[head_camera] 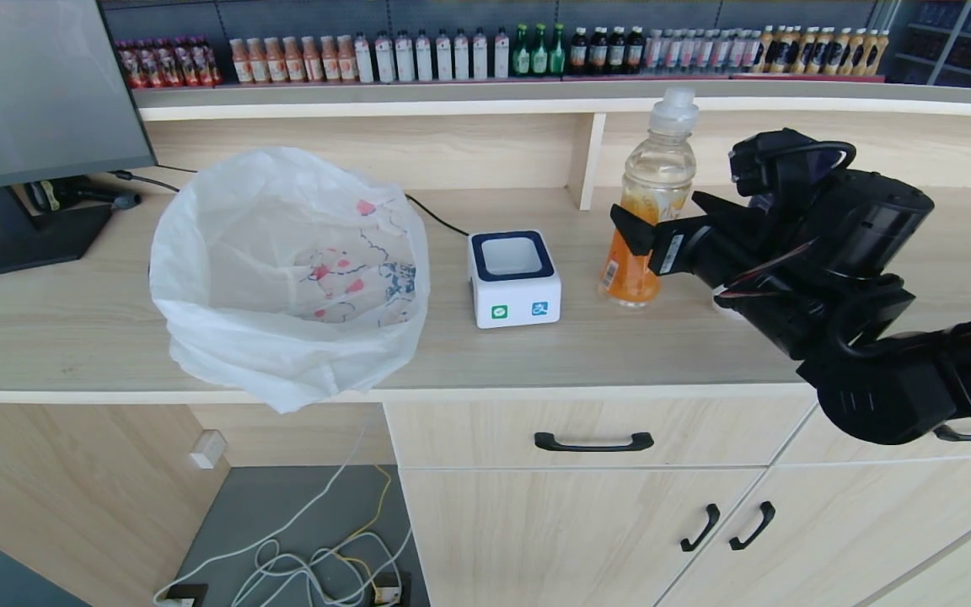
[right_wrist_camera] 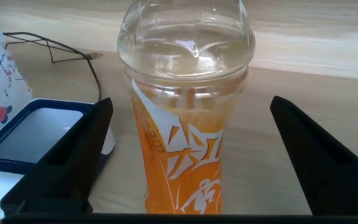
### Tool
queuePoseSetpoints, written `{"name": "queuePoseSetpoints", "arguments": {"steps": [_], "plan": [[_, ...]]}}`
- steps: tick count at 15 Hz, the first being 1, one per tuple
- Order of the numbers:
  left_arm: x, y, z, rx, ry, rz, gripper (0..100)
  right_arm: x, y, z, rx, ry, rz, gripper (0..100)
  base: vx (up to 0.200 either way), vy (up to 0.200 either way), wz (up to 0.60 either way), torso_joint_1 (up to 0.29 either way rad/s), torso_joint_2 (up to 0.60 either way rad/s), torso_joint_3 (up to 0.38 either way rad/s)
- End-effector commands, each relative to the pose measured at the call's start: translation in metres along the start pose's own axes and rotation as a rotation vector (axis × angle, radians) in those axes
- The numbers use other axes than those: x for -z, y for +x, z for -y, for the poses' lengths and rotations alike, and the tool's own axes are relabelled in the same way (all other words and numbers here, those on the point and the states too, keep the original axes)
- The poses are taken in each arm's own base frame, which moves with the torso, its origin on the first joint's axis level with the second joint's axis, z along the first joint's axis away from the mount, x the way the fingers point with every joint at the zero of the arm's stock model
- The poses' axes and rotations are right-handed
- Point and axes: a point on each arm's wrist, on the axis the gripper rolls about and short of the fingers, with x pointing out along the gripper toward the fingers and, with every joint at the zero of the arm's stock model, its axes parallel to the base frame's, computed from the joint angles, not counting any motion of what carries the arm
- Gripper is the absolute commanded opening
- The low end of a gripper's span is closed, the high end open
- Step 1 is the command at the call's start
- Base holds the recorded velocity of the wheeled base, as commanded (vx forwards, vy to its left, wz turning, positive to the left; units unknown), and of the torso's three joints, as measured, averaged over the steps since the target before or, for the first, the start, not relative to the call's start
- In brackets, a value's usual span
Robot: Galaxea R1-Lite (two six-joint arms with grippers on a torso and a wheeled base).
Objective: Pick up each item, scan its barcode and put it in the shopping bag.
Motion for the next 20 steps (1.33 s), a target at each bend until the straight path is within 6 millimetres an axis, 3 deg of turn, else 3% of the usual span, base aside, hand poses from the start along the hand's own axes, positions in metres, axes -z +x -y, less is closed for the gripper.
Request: {"name": "queuePoseSetpoints", "arguments": {"steps": [1, 7, 20], "plan": [[0.0, 0.0, 0.0, 0.0, 0.0, 0.0, 100, 0.003, 0.004, 0.001, 0.005, -0.002, -0.002, 100, 0.0, 0.0, 0.0, 0.0, 0.0, 0.0], [0.0, 0.0, 0.0, 0.0, 0.0, 0.0, 100, 0.006, 0.009, 0.004, 0.023, -0.008, -0.002, 100, 0.0, 0.0, 0.0, 0.0, 0.0, 0.0], [0.0, 0.0, 0.0, 0.0, 0.0, 0.0, 100, 0.012, 0.041, 0.0, 0.043, -0.01, 0.062, 100, 0.0, 0.0, 0.0, 0.0, 0.0, 0.0]]}}
